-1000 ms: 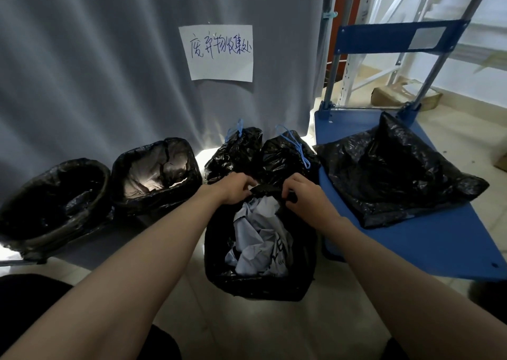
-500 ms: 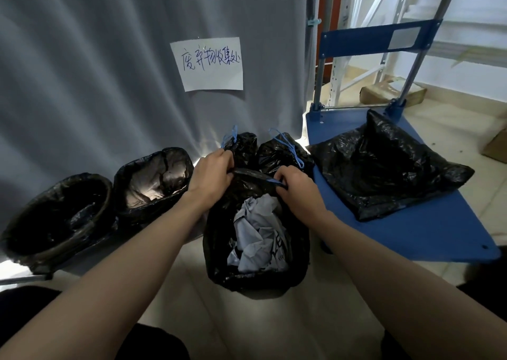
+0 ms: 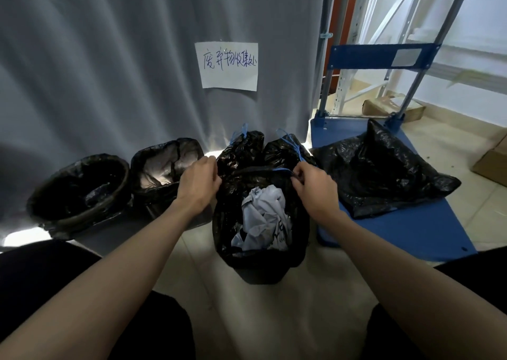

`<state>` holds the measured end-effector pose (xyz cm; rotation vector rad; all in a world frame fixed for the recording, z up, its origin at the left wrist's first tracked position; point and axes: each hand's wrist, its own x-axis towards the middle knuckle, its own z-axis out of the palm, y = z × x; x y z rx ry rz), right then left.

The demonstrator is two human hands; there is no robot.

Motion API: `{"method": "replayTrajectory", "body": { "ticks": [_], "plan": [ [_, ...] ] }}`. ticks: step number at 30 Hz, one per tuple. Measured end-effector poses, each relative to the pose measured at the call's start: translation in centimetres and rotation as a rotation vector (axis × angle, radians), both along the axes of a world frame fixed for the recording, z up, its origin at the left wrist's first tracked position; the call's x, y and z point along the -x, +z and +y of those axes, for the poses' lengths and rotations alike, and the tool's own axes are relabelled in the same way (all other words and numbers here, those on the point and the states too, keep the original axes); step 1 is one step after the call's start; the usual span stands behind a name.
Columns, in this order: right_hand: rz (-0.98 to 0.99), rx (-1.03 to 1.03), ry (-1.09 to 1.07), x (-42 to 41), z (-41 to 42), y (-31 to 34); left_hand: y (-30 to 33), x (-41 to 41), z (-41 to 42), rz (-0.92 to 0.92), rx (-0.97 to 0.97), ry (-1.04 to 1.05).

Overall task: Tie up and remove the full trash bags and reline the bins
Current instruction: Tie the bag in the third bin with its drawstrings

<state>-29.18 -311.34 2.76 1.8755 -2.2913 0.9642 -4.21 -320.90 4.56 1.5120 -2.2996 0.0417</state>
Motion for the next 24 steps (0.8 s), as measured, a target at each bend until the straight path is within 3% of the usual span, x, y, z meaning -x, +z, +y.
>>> {"method": "replayTrajectory", "body": {
  "ticks": [5,11,21,24],
  "plan": [
    [0.088,0.037,0.100,-0.3,1.3,1.0,-1.5,0.6,0.7,-0.053,-0.257,0.069],
    [-0.160,-0.465,-0.083,-0.4,2.9,-1.5,-4.0,1.2,1.2,0.115,-0.661,0.242],
    [-0.098,-0.724,0.006,-0.5,3.4,-1.8,-5.5,1.0,0.5,0.322,-0.770,0.266],
    [-0.100,-0.713,0.017,-0.5,3.4,-1.9,-5.5,0.8,0.6,0.307,-0.726,0.252]
  ]
}}
